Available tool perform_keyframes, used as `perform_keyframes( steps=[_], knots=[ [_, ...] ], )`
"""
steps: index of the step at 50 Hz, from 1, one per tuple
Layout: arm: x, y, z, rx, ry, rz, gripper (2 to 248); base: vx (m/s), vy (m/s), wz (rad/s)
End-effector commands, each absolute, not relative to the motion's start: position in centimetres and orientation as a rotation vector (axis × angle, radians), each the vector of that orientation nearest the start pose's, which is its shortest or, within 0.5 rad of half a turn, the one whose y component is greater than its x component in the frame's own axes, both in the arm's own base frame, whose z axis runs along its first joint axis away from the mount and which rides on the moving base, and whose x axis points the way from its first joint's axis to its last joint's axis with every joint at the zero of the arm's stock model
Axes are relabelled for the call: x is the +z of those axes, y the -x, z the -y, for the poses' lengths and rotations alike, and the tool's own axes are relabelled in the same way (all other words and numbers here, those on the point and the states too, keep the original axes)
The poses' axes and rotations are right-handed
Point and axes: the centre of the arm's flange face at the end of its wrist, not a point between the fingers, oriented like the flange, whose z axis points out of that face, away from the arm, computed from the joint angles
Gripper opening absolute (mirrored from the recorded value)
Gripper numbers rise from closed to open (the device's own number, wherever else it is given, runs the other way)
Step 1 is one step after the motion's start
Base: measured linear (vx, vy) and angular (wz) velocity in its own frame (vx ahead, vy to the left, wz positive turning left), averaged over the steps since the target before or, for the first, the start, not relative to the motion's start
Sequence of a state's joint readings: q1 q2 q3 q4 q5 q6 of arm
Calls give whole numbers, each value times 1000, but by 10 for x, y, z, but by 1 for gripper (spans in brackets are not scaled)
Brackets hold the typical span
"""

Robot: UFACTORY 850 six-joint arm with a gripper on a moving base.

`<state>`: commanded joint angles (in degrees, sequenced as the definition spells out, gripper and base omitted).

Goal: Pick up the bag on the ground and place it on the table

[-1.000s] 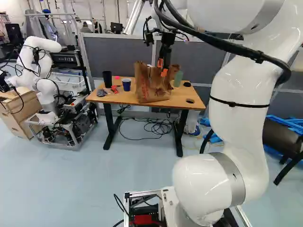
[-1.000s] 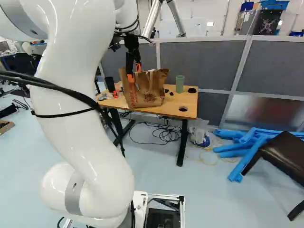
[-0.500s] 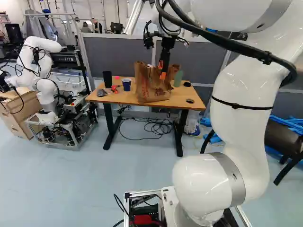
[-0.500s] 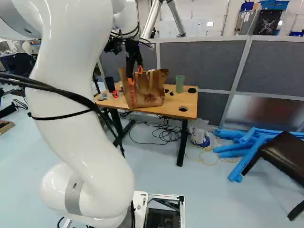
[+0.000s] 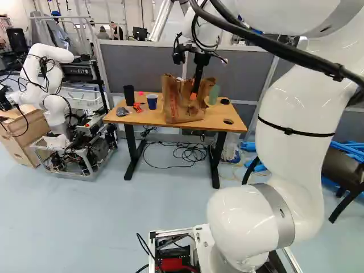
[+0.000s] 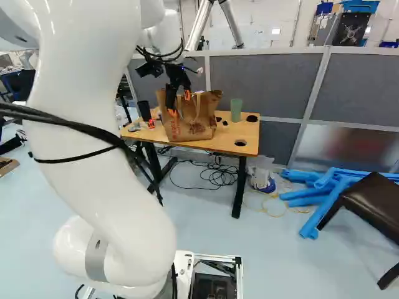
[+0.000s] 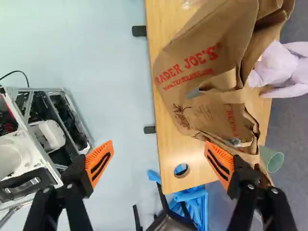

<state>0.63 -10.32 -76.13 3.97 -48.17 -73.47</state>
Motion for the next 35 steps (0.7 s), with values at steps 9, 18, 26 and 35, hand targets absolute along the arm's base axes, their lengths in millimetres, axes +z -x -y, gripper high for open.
perform_keyframes(
  steps=[9, 18, 26, 35],
  knots=[
    [610, -541, -10, -528, 2696, 1825, 247, 0, 0, 0],
    [594, -532, -9, -606, 2767, 1730, 247, 0, 0, 0],
    [578, -523, -8, -685, 2827, 1633, 247, 0, 0, 0],
    [559, -511, -7, -784, 2889, 1510, 247, 0, 0, 0]
  ],
)
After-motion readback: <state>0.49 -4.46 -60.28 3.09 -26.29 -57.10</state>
